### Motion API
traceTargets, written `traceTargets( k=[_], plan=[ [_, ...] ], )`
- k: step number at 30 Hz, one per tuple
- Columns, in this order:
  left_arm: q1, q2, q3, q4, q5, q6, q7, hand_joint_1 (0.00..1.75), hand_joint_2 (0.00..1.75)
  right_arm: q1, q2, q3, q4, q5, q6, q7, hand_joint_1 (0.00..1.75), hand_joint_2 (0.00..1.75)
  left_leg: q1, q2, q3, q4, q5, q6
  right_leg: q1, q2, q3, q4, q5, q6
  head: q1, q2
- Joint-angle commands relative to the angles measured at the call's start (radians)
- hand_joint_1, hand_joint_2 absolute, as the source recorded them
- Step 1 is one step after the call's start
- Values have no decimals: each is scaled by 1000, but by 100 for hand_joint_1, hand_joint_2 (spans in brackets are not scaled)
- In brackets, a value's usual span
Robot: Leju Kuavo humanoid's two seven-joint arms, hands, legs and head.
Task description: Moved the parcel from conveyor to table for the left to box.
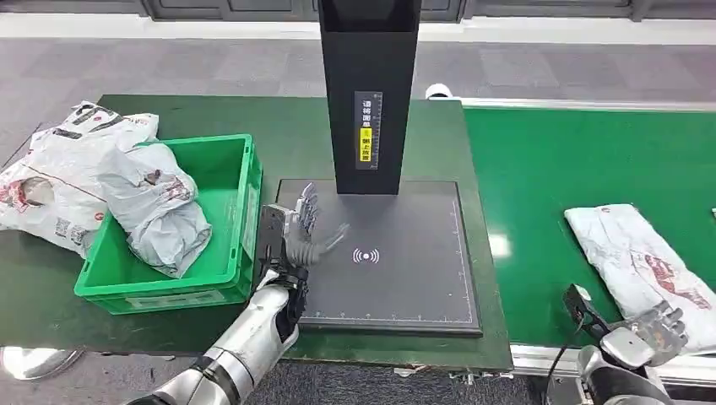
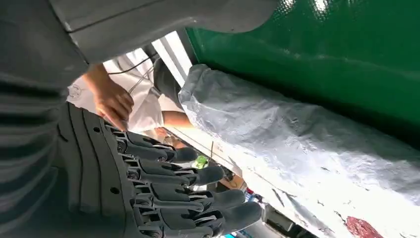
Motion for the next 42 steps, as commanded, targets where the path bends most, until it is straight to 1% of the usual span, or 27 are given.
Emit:
traceTargets(
  k=[1, 3, 6, 8, 11, 14, 22, 23, 24, 25, 26, 27, 28, 29, 30, 31, 32, 33, 34, 35, 36, 37, 38, 39, 40, 41, 42],
  plan=[
    [-37, 32, 33, 42, -4, -41, -3, 0, 175, 37, 49, -2, 79, -53, 147, -128, 175, 175, 3, 1, 3, -1, 0, 0, 3, 1, 4, -4, 1, -1, 0, 0],
    [-37, 35, 39, 37, -5, -35, 0, 0, 175, 32, 56, -40, 82, -90, 144, -147, 175, 175, 6, 3, 7, -2, 0, 0, 6, 4, 8, -8, 2, -1, 0, 0],
    [-30, 38, 52, 17, -3, -33, 10, 0, 175, 21, 61, -42, 77, -82, 133, -150, 175, 175, 6, 5, 8, -1, -1, 1, 6, 5, 10, -10, 3, 1, 0, 0],
    [-26, 39, 57, 9, -3, -31, 14, 0, 175, 17, 64, -46, 75, -82, 120, -150, 175, 175, 6, 4, 7, -1, 0, 1, 6, 5, 10, -10, 4, 1, 0, 0],
    [-3, 46, 81, -33, 41, -98, 3, 0, 175, -8, 83, -56, 74, -86, 93, -150, 175, 175, 5, 4, 8, -1, 0, 3, 5, 5, 11, -10, 3, 2, 0, 0],
    [3, 48, 84, -26, 35, -98, 12, 0, 175, -15, 90, -80, 71, -104, 72, -154, 175, 175, 5, 6, 8, -1, -1, 3, 4, 7, 11, -9, 3, 2, 0, 0],
    [7, 45, 81, -18, 30, -98, 14, 0, 175, -10, 86, -87, 65, -108, 46, -160, 175, 175, 5, 5, 7, 0, -3, 1, 7, 6, 10, -8, 1, 0, 0, 0],
    [4, 47, 75, -14, 19, -90, 21, 0, 175, -9, 87, -90, 61, -110, 26, -163, 175, 175, 5, 5, 8, -2, -3, 0, 7, 6, 10, -9, 1, 0, 0, 0],
    [0, 49, 73, -8, -1, -51, 40, 0, 175, -10, 93, -91, 47, -112, -42, -196, 175, 175, 5, 5, 8, -1, -3, 0, 7, 6, 10, -9, 1, 0, 0, 0],
    [9, 53, 87, -20, -3, -24, 52, 0, 175, -29, 115, -93, 22, -132, -211, -325, 175, 175, 5, 4, 7, -1, -3, 0, 8, 5, 9, -8, 0, -1, 0, 0],
    [18, 59, 97, -32, -4, -18, 57, 0, 175, -60, 141, -88, -1, -142, -266, -367, 175, 175, 5, 5, 8, -2, -3, 0, 7, 6, 10, -8, 0, -1, 0, 0],
    [29, 61, 109, -48, -5, -12, 61, 0, 175, -75, 174, -106, -45, -204, -353, -486, 175, 175, 5, 8, 7, -1, -3, 0, 7, 9, 8, -8, 1, -1, 0, 0],
    [38, 62, 119, -59, -5, -14, 61, 0, 175, -87, 196, -94, -75, -222, -379, -527, 175, 175, 4, 10, 6, -1, -3, 0, 7, 11, 6, -6, 1, -1, 0, 0],
    [45, 60, 132, -69, -10, -9, 65, 0, 175, -85, 236, -84, -156, -307, -407, -640, 175, 175, 4, 13, 6, -2, -3, 0, 7, 15, 6, -7, 2, -1, 0, 0],
    [47, 57, 140, -70, -18, -4, 66, 0, 175, -63, 265, -40, -253, -377, -411, -723, 175, 175, 4, 15, 4, -1, -4, 0, 6, 16, 3, -5, 2, -1, 0, 0],
    [48, 54, 148, -70, -24, -4, 64, 0, 175, -30, 281, 26, -349, -438, -400, -749, 175, 175, 4, 17, 3, -1, -4, 0, 5, 18, 1, -4, 2, -2, 0, 0],
    [47, 49, 156, -70, -33, 2, 57, 0, 175, 22, 292, 125, -487, -532, -374, -776, 175, 175, 5, 17, -6, -1, -4, -1, 4, 18, 1, -2, 2, -2, 0, 0],
    [47, 46, 162, -72, -35, 4, 50, 0, 175, 60, 294, 209, -582, -591, -354, -783, 175, 175, 5, 13, -2, -2, -3, -1, 5, 14, 0, -5, 2, -2, 0, 0],
    [46, 45, 164, -73, -38, 3, 50, 0, 175, 76, 286, 257, -622, -601, -353, -736, 175, 175, 6, 15, 4, -3, -3, -2, 6, 16, 0, -5, 2, -3, 0, 0],
    [46, 44, 165, -77, -50, 21, 42, 0, 175, 99, 274, 333, -681, -631, -355, -762, 175, 175, 6, 11, 3, -2, -2, -1, 7, 11, 1, -5, 1, -3, 0, 0],
    [45, 44, 160, -82, -60, 23, 33, 0, 175, 112, 267, 402, -718, -616, -349, -765, 175, 175, 6, 10, 3, -2, -2, -3, 7, 11, 1, -4, 1, -3, 0, 0],
    [45, 48, 147, -88, -75, 19, 22, 0, 175, 116, 266, 422, -730, -606, -347, -768, 175, 175, 5, 6, 3, -2, -1, -3, 6, 8, 1, -4, 0, -3, 0, 0],
    [41, 48, 117, -104, -118, 32, 5, 0, 175, 132, 279, 481, -769, -575, -333, -746, 175, 175, 5, 3, 1, -1, 0, -3, 6, 5, 0, -3, 0, -3, 0, 0],
    [36, 45, 102, -111, -144, 50, 12, 0, 175, 139, 281, 517, -788, -566, -327, -733, 175, 175, 6, 5, 2, -1, -1, -3, 7, 8, 1, -3, 0, -3, 0, 0],
    [30, 39, 96, -122, -159, 68, 23, 0, 175, 147, 279, 566, -813, -563, -307, -720, 175, 175, 5, 3, 1, -1, -1, -3, 6, 6, 0, -2, 0, -3, 0, 0],
    [23, 36, 96, -121, -159, 70, 34, 0, 175, 152, 278, 598, -832, -564, -300, -717, 175, 175, 6, 6, 1, -1, -2, -3, 6, 9, -1, -2, -1, -3, 0, 0],
    [15, 36, 96, -114, -160, 80, 42, 0, 175, 156, 266, 632, -844, -520, -306, -700, 175, 175, 6, 4, 0, -1, -1, -3, 6, 7, 0, -3, 0, -3, 0, 0]
  ],
)
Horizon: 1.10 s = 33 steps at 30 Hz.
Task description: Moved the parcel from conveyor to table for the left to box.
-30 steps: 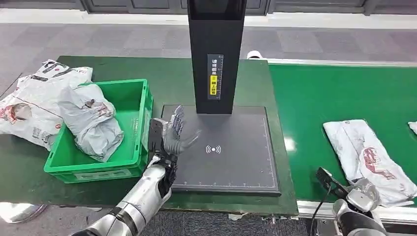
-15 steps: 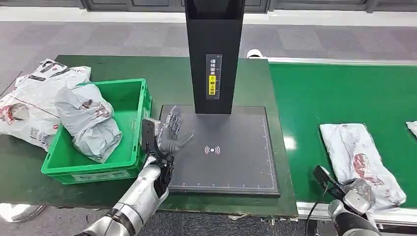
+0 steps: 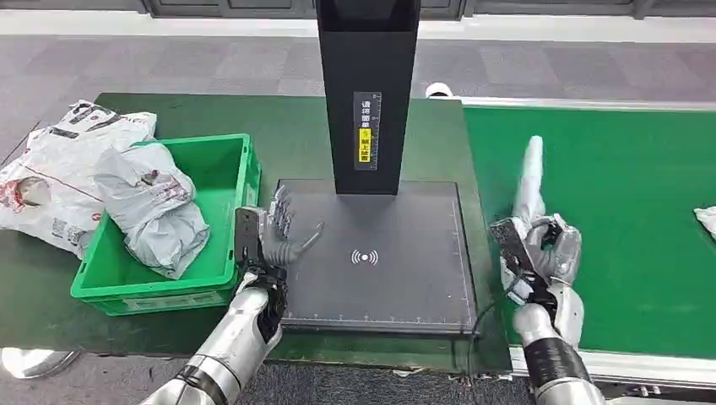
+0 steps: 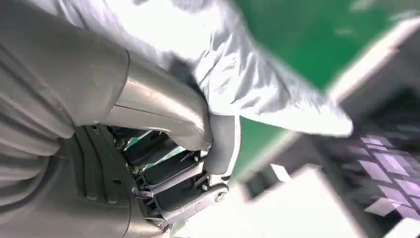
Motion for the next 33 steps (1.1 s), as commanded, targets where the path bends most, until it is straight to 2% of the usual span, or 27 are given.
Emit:
traceTargets(
  k=[1, 5, 10, 17, 18, 19, 20, 21, 22, 23, 24, 26, 33],
  plan=[
    [-51, 5, -17, -10, -84, 62, 19, 0, 175, 86, -1, 480, -369, 92, 43, 72, 175, 175, 0, 5, 3, -1, -2, 0, 1, 5, 2, -1, 0, -1, 0, 0],
    [-52, 14, -17, -4, -86, 57, 1, 0, 175, 96, -19, 502, -376, 93, 56, 79, 175, 175, 0, 1, 0, 0, -1, 0, 0, 1, -1, -1, -1, -1, 0, 0],
    [-58, 21, -15, -4, -78, 44, -11, 0, 175, 125, -31, 628, -358, 70, 232, 49, 175, 175, 0, 2, 0, 0, -1, 0, 0, 2, 0, -1, -1, 0, 0, 0],
    [-82, 8, -33, 43, -68, 42, -13, 0, 175, 125, -30, 740, -255, 50, 294, 38, 175, 175, 1, 0, 3, -2, -1, 0, 1, 0, 3, -3, -1, -1, 0, 0],
    [-77, 7, -34, 38, -65, 48, -14, 0, 175, 121, -32, 740, -243, 41, 286, 55, 166, 175, 1, 1, 2, -2, -1, 0, 1, 1, 1, -3, -1, 0, 0, 0],
    [-72, 7, -36, 33, -65, 50, -14, 0, 175, 113, -36, 737, -235, 40, 281, 75, 166, 175, 1, 1, 3, -2, -1, 0, 1, 1, 3, -4, -1, -1, 0, 0],
    [-65, 7, -32, 25, -61, 58, -12, 0, 175, 106, -39, 734, -232, 57, 243, 99, 0, 175, 0, 1, 2, -2, -1, 0, 0, 1, 2, -3, -1, 0, 0, 0],
    [-53, 8, -31, 7, -55, 65, -8, 0, 175, 95, -41, 732, -218, 90, 183, 147, 0, 175, 0, 1, 3, -3, -1, 0, 1, 1, 3, -4, -1, 0, 0, 0],
    [-45, 11, -32, -2, -53, 66, -5, 0, 175, 88, -41, 709, -202, 82, 188, 192, 0, 175, 0, 2, 3, -2, -1, 0, 0, 2, 2, -3, -1, 0, 0, 0],
    [-34, 13, -31, -13, -50, 71, 2, 0, 175, 74, -52, 681, -180, 130, 142, 277, 0, 175, 0, 1, 1, -1, -1, 0, 0, 1, 0, -2, -1, 0, 0, 0],
    [-30, 13, -30, -17, -47, 71, 5, 0, 175, 67, -59, 653, -163, 130, 129, 304, 0, 175, -1, 2, 2, -2, 0, 0, 0, 1, 1, -3, -1, 0, 0, 0],
    [-32, 13, -33, -16, -42, 71, 11, 0, 175, 55, -66, 607, -132, 137, 109, 309, 0, 175, 0, 1, 2, -2, 0, 1, 0, 1, 2, -4, 0, 0, 0, 0],
    [-34, 12, -34, -15, -42, 72, 12, 0, 175, 59, -60, 606, -134, 137, 110, 305, 0, 175, 0, 1, 1, -2, -1, 0, -1, 1, 1, -3, -1, 0, 0, 0]
  ],
)
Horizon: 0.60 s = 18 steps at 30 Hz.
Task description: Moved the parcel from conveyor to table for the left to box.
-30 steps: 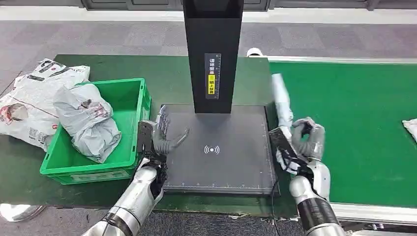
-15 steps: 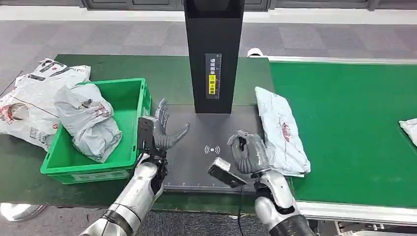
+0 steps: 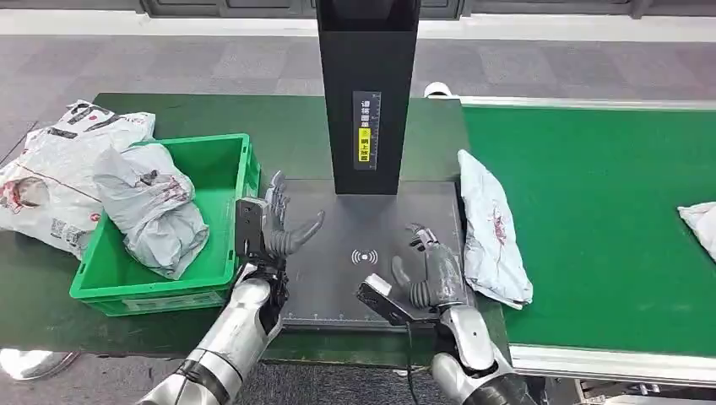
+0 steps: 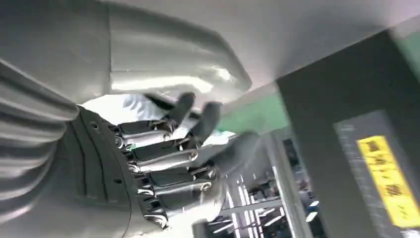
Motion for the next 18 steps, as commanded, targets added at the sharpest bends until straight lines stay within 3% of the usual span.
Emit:
traceTargets(
  k=[1, 2, 4, 8, 13, 18],
  plan=[
    [-17, 20, -29, 24, 6, 1, 8, 0, 175, -49, -26, -26, 108, 4, -1, -1, 0, 175, 0, 0, 2, -1, 0, 0, 1, 0, 2, -1, 0, 0, 0, 0],
    [-17, 20, -29, 24, 6, 1, 8, 0, 175, -49, -26, -26, 108, 4, -1, -1, 0, 175, 0, 0, 3, -2, 0, 0, 0, 0, 3, -2, 0, -1, 0, 0],
    [-21, 16, -27, 32, 18, -4, 15, 0, 175, -41, -39, -112, 112, 95, -108, 138, 0, 175, 0, 0, 3, -2, 0, 0, 1, 0, 3, -2, -1, -1, 0, 0],
    [-39, 0, -32, 68, 32, -16, 16, 0, 175, -25, -79, -332, 128, 133, -206, 164, 0, 175, 0, -3, 3, -2, 0, 1, 1, -3, 4, -2, -1, 0, 0, 0],
    [-55, -9, -42, 101, 45, -28, 9, 0, 175, -33, -81, -546, 259, 184, -198, 163, 0, 175, 0, -5, 1, -1, 1, 1, 0, -5, 3, -2, 0, 1, 0, 0],
    [-50, -8, -50, 101, 46, -39, 11, 0, 175, -41, -76, -604, 364, 251, -176, 223, 0, 175, -2, -3, 2, -1, 0, 1, -2, -3, 3, -2, 0, 1, 0, 0]
  ],
)
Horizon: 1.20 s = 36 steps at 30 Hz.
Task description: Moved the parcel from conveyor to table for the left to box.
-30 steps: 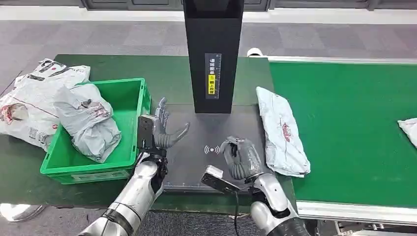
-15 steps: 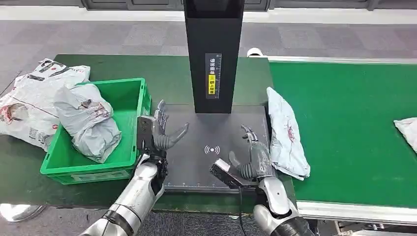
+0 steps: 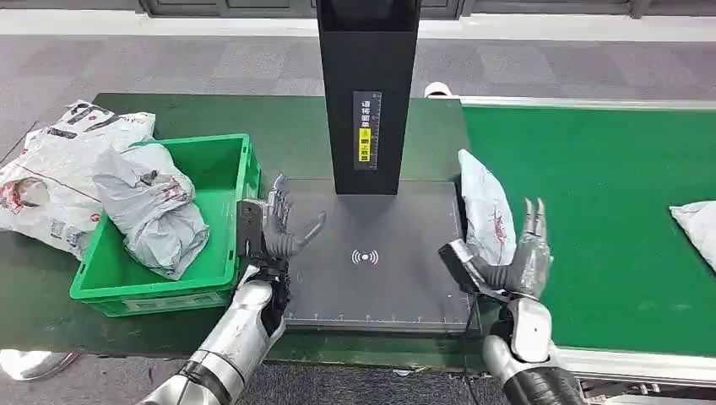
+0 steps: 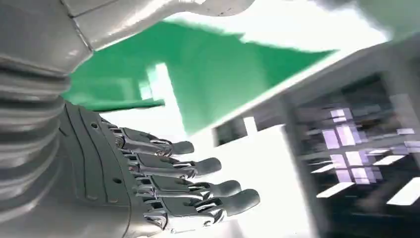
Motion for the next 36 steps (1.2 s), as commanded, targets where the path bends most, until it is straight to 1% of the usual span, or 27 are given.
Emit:
traceTargets(
  k=[1, 3, 5, 6, 9, 12, 15, 16, 17, 18, 19, 20, 22, 23, 24, 25, 26, 29, 30, 32, 33, 34, 36],
  plan=[
    [-47, 2, -39, 86, 8, -17, 0, 0, 175, -35, -3, -277, 255, 76, 26, 50, 0, 175, 0, -3, 3, -2, 0, 0, 0, -3, 4, -2, -1, 0, 0, 0],
    [-46, 2, -41, 85, 8, -19, 0, 0, 175, -40, 1, -283, 270, 79, 35, 59, 0, 175, 0, -2, 4, -3, 0, 0, 1, -2, 5, -3, -1, -1, 0, 0],
    [-48, 6, -45, 86, 10, -23, 0, 0, 175, -57, -10, -298, 337, 160, 100, 164, 0, 175, 0, -1, 2, -1, 0, 0, 0, -1, 2, -1, -1, 0, 0, 0],
    [-50, 8, -48, 88, 10, -25, 1, 0, 175, -63, -19, -310, 376, 176, 135, 189, 0, 175, 0, -1, 3, -1, -1, 0, 1, 0, 3, -1, -1, -1, 0, 0],
    [-54, 13, -57, 94, 14, -39, 0, 0, 175, -84, -27, -356, 474, 138, 245, 163, 0, 175, 0, -2, 2, -1, 0, 0, 1, -1, 2, -1, -1, -1, 0, 0],
    [-54, 13, -57, 94, 14, -39, 0, 0, 175, -80, -28, -358, 475, 136, 241, 158, 0, 175, 0, -2, 3, -2, 0, 0, 1, -3, 4, -2, -1, 0, 0, 0],
    [-55, 13, -57, 95, 14, -38, 0, 0, 175, -82, -25, -357, 476, 136, 241, 158, 0, 175, 0, 0, 2, -1, -1, 0, 0, 0, 2, -1, -1, 0, 0, 0],
    [-56, 13, -60, 97, 14, -41, 0, 0, 175, -92, -22, -366, 500, 123, 295, 141, 0, 175, 0, 1, 3, -2, -1, 0, 1, 1, 3, -1, -1, -1, 0, 0],
    [-56, 15, -65, 96, 12, -45, -1, 0, 175, -93, -17, -374, 511, 102, 327, 98, 0, 175, 0, 1, 4, -2, -1, 0, 1, 1, 3, -2, -1, -1, 0, 0],
    [-57, 18, -72, 96, 11, -53, -1, 0, 175, -100, -1, -420, 531, 12, 417, -18, 2, 175, 0, 1, 2, -1, -1, 0, 0, 1, 1, 0, -1, -1, 0, 0],
    [-59, 19, -76, 95, 10, -60, -1, 0, 175, -104, -8, -372, 554, 50, 432, -42, 33, 175, 0, 0, 3, -2, 0, 0, 1, 0, 2, -1, -1, -1, 0, 0],
    [-57, 19, -79, 90, 6, -57, 1, 0, 175, -113, 1, -388, 571, 16, 428, -84, 175, 175, 0, 0, 2, -1, 0, 0, 0, 0, 1, 0, -1, -1, 0, 0],
    [-50, 24, -81, 73, 1, -56, 2, 0, 175, -135, 9, -354, 590, 21, 430, -173, 175, 175, 1, 0, 4, -2, -1, 0, 1, 0, 4, -2, -1, -1, 0, 0],
    [-47, 26, -81, 67, 1, -58, 3, 0, 175, -143, 10, -338, 596, 22, 438, -220, 175, 175, 1, 3, 3, -1, -1, 0, 1, 3, 2, -1, 0, -1, 0, 0],
    [-48, 29, -81, 61, 0, -65, 5, 0, 175, -158, 13, -350, 607, -15, 469, -268, 175, 175, 1, 3, 4, -2, -1, 0, 1, 3, 3, -2, 0, -1, 0, 0],
    [-49, 31, -79, 57, -1, -67, 6, 0, 175, -166, 9, -333, 609, -17, 475, -312, 175, 175, 1, 5, 3, -1, -1, 0, 2, 4, 2, -1, 0, -1, 0, 0],
    [-49, 32, -79, 55, -2, -68, 7, 0, 175, -171, 7, -330, 614, -24, 471, -320, 175, 175, 1, 7, 5, -2, -1, 0, 1, 6, 2, -1, 0, -1, 0, 0],
    [-44, 36, -75, 43, -5, -64, 10, 0, 175, -191, -1, -299, 615, -22, 414, -374, 175, 175, 1, 11, 4, -1, -2, -1, 2, 9, 0, 0, 1, -2, 0, 0],
    [-37, 37, -74, 34, -5, -61, 9, 0, 175, -194, -3, -287, 610, -18, 372, -393, 175, 175, 1, 12, 5, -2, -2, -2, 3, 10, 1, -1, 1, -3, 0, 0],
    [-27, 38, -71, 26, -4, -58, 8, 0, 175, -196, -5, -278, 601, -10, 313, -394, 175, 175, 1, 12, 6, -2, -2, -3, 2, 9, 1, 0, 1, -4, 0, 0],
    [-23, 38, -71, 23, -4, -58, 8, 0, 175, -195, -4, -282, 594, -16, 284, -404, 175, 175, 1, 11, 5, -1, -2, -3, 3, 8, 0, 1, 1, -3, 0, 0],
    [-19, 37, -71, 19, -5, -55, 8, 0, 175, -198, -2, -284, 597, -30, 231, -434, 175, 175, 1, 11, 6, -2, -2, -3, 4, 8, 1, 0, 1, -4, 0, 0],
    [-18, 36, -70, 18, -5, -52, 7, 0, 175, -196, 1, -286, 588, -40, 187, -457, 175, 175, 1, 12, 5, -2, -2, -3, 3, 9, 1, 1, 1, -3, 0, 0]
  ],
)
